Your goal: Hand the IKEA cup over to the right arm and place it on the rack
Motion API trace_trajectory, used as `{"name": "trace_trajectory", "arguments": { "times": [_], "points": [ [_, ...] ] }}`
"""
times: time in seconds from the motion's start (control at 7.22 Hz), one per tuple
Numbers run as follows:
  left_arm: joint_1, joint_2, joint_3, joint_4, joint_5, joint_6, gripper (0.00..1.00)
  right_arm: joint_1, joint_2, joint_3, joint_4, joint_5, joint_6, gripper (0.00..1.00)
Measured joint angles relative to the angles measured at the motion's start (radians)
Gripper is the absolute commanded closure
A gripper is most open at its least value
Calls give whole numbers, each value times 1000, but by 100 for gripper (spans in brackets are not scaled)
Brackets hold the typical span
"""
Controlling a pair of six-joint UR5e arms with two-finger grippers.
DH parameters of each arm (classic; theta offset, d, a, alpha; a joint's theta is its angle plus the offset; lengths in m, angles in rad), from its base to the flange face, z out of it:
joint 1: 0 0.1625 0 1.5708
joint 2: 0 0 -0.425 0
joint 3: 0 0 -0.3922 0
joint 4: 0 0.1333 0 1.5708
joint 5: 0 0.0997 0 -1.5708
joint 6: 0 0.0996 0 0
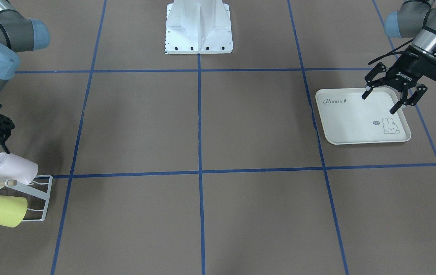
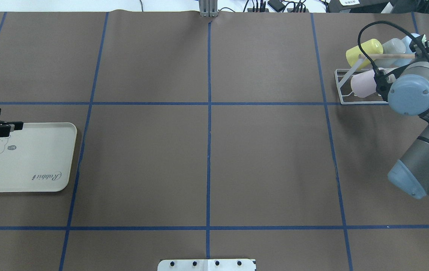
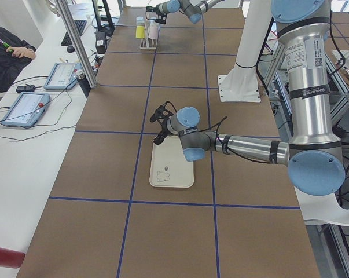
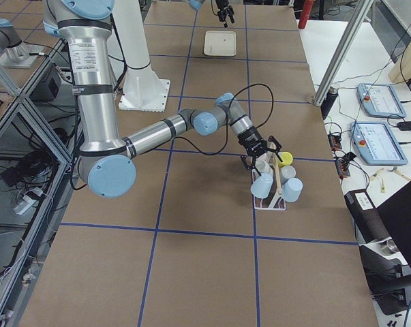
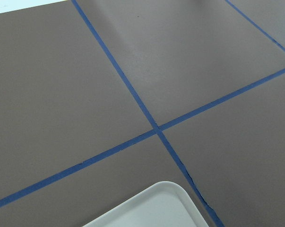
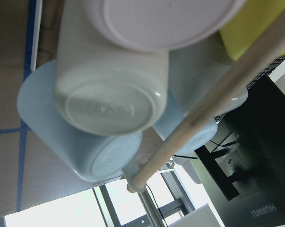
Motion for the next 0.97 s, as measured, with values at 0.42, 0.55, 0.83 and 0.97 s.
{"name": "trace_trajectory", "arguments": {
  "times": [0.42,0.55,0.83,0.97],
  "points": [
    [0,1,1,0,-1,1,0,237,-19,30,-2,366,141,1],
    [0,1,1,0,-1,1,0,313,-49,29,-4,485,262,2],
    [0,1,1,0,-1,2,0,469,-130,31,-1,700,490,1],
    [0,1,1,0,-1,2,0,532,-168,32,-1,769,637,0]
  ]
}}
